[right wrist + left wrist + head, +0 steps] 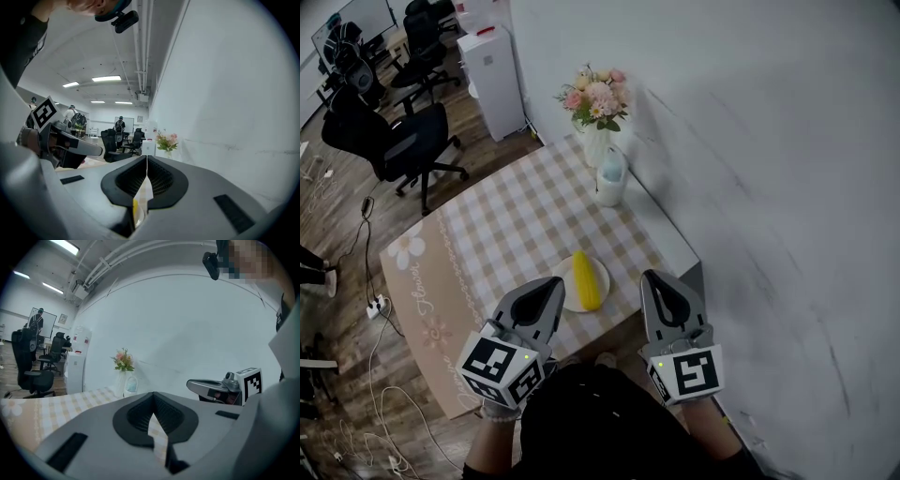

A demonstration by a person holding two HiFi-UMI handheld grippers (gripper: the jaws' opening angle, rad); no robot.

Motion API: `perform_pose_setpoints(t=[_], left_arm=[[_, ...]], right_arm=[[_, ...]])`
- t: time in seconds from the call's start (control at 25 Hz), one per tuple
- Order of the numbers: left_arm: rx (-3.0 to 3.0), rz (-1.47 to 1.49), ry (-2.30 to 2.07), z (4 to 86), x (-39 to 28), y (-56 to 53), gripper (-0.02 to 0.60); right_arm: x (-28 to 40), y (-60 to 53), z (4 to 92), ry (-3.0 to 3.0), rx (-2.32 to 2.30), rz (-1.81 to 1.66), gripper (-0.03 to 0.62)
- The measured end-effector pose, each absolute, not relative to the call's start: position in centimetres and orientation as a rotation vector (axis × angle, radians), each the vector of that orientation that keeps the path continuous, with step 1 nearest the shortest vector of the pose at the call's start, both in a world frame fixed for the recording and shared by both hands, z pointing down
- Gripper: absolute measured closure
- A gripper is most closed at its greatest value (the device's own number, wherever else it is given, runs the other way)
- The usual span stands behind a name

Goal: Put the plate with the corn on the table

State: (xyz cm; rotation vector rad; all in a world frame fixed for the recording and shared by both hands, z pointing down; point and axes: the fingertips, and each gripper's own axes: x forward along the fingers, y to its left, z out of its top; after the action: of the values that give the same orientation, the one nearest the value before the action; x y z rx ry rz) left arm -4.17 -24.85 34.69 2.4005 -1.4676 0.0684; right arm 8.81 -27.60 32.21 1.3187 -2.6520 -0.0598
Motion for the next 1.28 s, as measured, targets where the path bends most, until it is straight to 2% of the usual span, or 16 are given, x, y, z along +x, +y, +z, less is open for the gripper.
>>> perform_pose_setpoints(t=[1.28], left_arm=[[2.448,0.017,-1.427,33.96,-3.28,-24.75,0.569]], right_arm=[[9.13,-27.24,32.23,-2.605,1.356,-0.049,0.554]])
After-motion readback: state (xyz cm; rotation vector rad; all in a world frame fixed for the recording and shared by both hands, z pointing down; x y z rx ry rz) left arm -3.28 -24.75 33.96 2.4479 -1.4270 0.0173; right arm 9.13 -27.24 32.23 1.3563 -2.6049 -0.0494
